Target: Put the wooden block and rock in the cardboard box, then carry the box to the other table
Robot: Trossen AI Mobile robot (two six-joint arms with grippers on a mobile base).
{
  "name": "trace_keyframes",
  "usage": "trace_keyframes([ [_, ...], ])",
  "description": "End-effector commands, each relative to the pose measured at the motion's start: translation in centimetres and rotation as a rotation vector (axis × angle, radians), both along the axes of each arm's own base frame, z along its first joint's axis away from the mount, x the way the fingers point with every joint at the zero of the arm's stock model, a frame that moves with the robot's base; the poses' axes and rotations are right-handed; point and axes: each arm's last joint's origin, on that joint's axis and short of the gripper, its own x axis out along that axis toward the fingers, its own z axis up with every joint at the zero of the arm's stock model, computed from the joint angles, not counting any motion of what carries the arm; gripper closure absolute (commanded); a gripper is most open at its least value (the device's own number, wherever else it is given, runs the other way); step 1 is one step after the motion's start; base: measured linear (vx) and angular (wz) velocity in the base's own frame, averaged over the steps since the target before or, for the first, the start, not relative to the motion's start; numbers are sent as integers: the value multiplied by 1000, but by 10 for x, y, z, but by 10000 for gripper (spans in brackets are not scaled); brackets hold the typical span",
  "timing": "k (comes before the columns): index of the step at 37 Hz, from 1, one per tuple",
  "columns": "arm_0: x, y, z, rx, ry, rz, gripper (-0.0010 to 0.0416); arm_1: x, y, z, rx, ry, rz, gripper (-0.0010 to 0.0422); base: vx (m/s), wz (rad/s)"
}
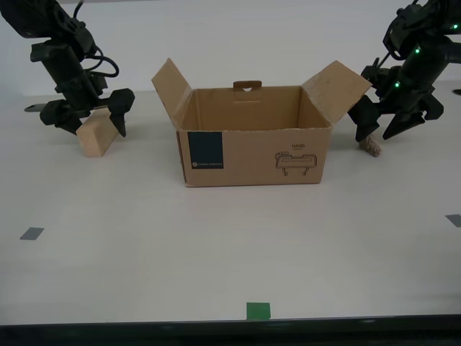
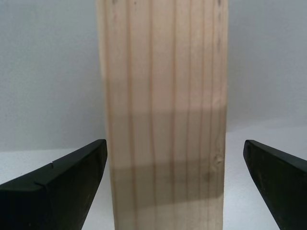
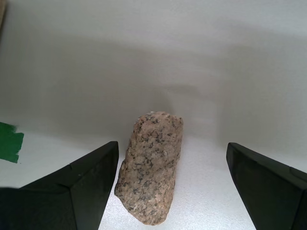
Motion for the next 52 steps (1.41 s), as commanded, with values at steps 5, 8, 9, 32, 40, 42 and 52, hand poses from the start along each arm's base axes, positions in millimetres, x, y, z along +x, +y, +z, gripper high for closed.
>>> trace_keyframes([
  [5,0,0,0,-5,0,4,98,0,0,0,-3,1,-1,23,0,0],
  [8,0,0,0,-5,0,5,96,0,0,0,-3,2,-1,23,0,0],
  [9,0,0,0,-5,0,5,96,0,0,0,-3,2,-1,23,0,0],
  [32,0,2,0,-6,-2,14,224,0,0,0,-3,4,-1,115,0,0],
  [40,0,3,0,-6,-2,16,282,0,0,0,-3,4,0,191,0,0],
  [42,0,3,0,-6,-2,16,294,0,0,0,-4,4,-1,213,0,0],
  [52,0,3,0,-6,-4,17,349,0,0,0,-4,5,3,350,0,0],
])
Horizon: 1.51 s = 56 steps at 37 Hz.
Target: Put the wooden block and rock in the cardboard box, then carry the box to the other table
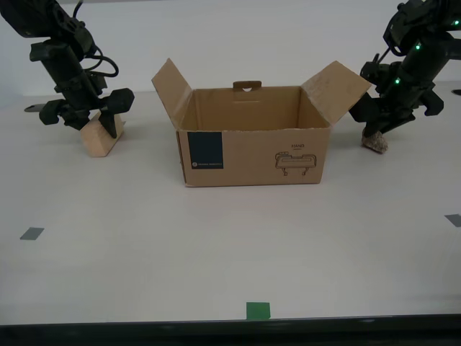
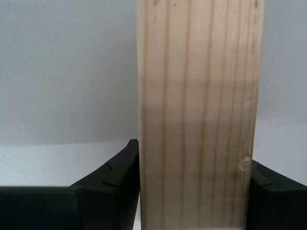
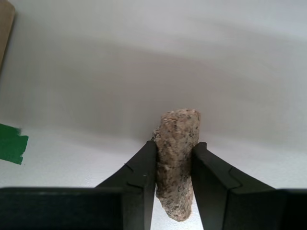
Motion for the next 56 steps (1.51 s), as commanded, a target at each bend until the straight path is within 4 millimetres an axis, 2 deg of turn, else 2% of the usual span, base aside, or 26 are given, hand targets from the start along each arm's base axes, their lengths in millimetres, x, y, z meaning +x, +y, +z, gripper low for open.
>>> trace_keyframes([
  [1,-1,1,-2,-1,10,5,356,0,0,0,-4,2,2,365,0,0],
  [4,-1,1,-2,-1,10,5,380,0,0,0,-4,2,3,414,0,0],
  [8,-1,1,-3,-3,11,11,411,0,0,0,-10,4,24,403,0,0],
  [18,-2,1,-3,-9,14,28,387,0,0,0,-10,5,24,411,0,0],
  [42,-2,2,-3,-11,19,29,383,0,0,0,-11,5,27,413,0,0],
  [47,-2,2,-3,-35,17,20,330,0,0,0,-11,7,26,413,0,0],
  [56,-2,2,-3,-42,20,10,162,-1,0,0,-11,16,26,413,0,0],
])
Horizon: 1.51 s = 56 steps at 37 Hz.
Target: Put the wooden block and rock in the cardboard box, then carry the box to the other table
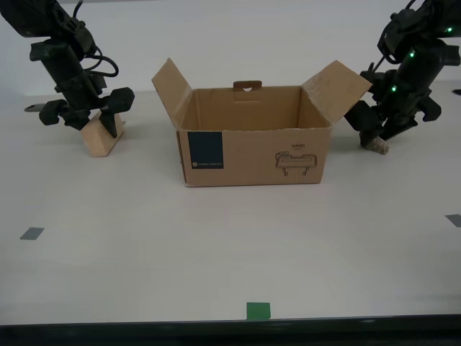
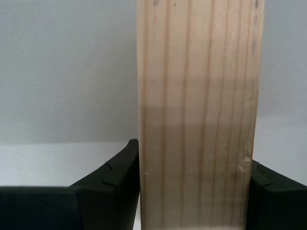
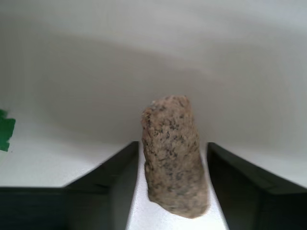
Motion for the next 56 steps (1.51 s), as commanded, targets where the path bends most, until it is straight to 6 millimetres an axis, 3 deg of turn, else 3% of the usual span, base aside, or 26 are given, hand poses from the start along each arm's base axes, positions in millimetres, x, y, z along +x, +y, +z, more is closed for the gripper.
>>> trace_keyframes([
  [1,1,0,2,-1,-9,-8,142,-1,0,0,-4,11,1,413,0,0],
  [7,1,0,2,-2,-11,-8,53,-1,0,-1,-3,14,1,413,0,0],
  [12,1,0,2,-3,-12,-8,33,-1,0,-1,-3,15,1,413,0,0],
  [43,5,0,3,-14,-52,5,161,-3,0,-1,-3,30,1,413,0,0],
  [50,5,0,3,-14,-52,5,167,-4,0,-1,-3,39,1,413,0,0],
  [56,5,0,3,-14,-57,5,139,-4,0,-1,-3,45,1,413,0,0],
])
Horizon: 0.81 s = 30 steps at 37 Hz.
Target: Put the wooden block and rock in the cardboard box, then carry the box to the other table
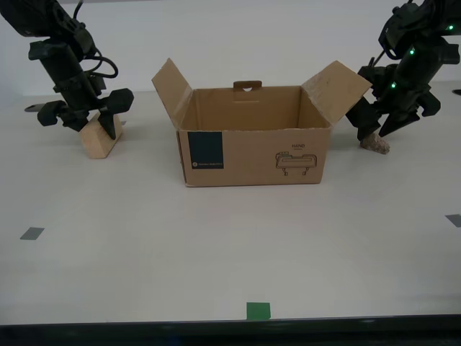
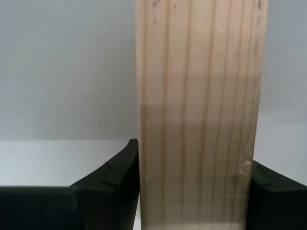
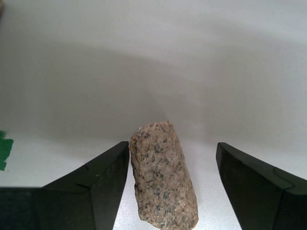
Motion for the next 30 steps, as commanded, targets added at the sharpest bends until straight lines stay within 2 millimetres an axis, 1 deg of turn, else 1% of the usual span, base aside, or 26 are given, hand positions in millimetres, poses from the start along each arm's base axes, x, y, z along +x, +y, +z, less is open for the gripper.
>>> trace_keyframes([
  [1,-1,0,-1,-4,-1,3,133,-1,0,-1,-4,12,1,412,0,0],
  [3,-1,0,-6,-4,2,4,122,-1,0,-1,-4,15,1,413,0,0],
  [6,-1,0,-6,-4,5,3,109,-2,0,-1,-4,17,1,412,0,0],
  [10,-3,0,-19,-6,47,3,96,-2,0,-1,-3,18,2,412,0,0],
  [14,-5,0,-31,-12,84,2,96,-2,0,-1,-4,20,1,412,0,0],
  [17,-6,0,-32,-13,85,1,104,-2,0,-1,-3,20,1,412,0,0],
  [21,-4,0,-28,-13,65,0,123,-2,0,-1,-3,20,1,412,0,0],
  [23,-3,0,-27,-14,64,-4,138,-2,0,-1,-3,19,1,412,0,0],
  [27,-4,-1,-27,-14,66,-6,188,-2,0,-1,-3,19,1,412,0,0],
  [30,-4,0,-27,-14,66,-7,239,-2,0,-1,-3,19,1,412,0,0],
])
